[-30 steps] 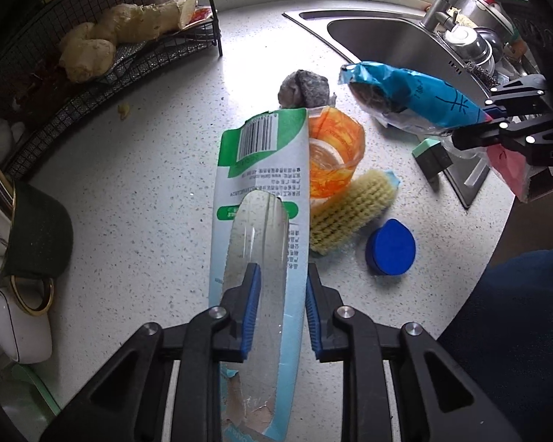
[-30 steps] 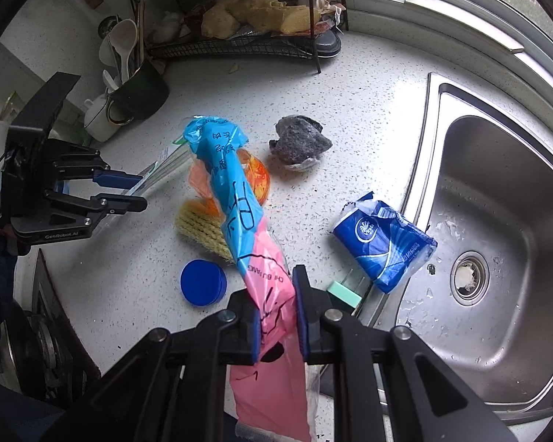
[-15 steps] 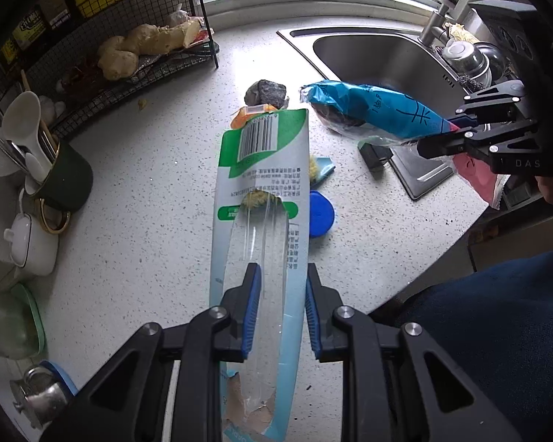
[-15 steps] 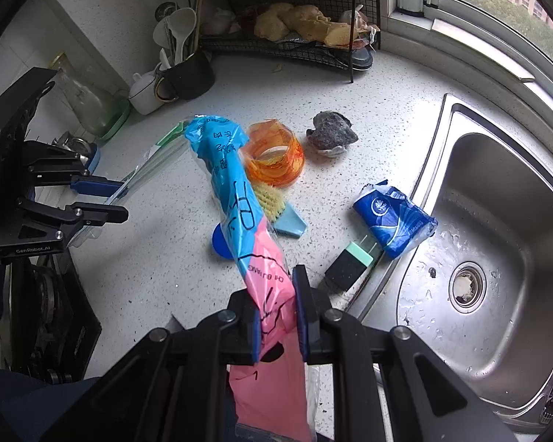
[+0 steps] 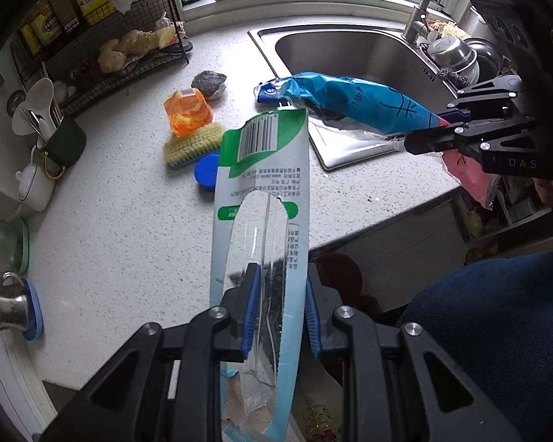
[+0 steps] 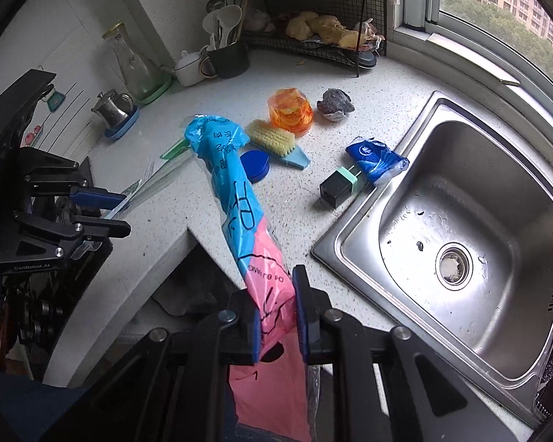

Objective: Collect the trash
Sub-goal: 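Carry packaging and bag down toward the red bin with both tools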

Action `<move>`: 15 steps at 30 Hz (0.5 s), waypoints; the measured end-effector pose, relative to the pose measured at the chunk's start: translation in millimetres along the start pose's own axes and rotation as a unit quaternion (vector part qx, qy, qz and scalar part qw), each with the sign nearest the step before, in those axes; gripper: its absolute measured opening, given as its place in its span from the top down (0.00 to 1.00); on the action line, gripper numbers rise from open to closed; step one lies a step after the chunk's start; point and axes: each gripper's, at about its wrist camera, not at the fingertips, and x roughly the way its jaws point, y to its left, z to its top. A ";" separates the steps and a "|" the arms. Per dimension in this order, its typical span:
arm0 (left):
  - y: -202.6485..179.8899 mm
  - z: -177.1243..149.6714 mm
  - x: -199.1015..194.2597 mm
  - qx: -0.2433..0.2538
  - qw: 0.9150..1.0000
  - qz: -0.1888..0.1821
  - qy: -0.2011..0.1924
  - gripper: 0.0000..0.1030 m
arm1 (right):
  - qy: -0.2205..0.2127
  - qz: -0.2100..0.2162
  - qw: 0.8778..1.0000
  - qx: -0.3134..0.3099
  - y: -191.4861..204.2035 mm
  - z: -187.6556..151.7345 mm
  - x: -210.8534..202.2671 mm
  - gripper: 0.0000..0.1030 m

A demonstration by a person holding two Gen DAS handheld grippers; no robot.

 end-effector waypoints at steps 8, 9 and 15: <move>-70.3 -38.8 4.8 -0.039 0.999 0.003 0.004 0.79 | 0.006 0.017 1.000 -0.025 1.9 -59.4 -13.5 0.87; -78.1 -43.3 7.1 -0.044 0.999 0.003 0.004 0.80 | 0.007 0.019 0.999 -0.027 3.1 -66.7 -14.1 0.87; -114.2 -62.7 24.8 -0.071 0.997 0.007 0.012 0.93 | 0.023 0.031 0.999 -0.035 6.2 -100.7 -11.2 0.87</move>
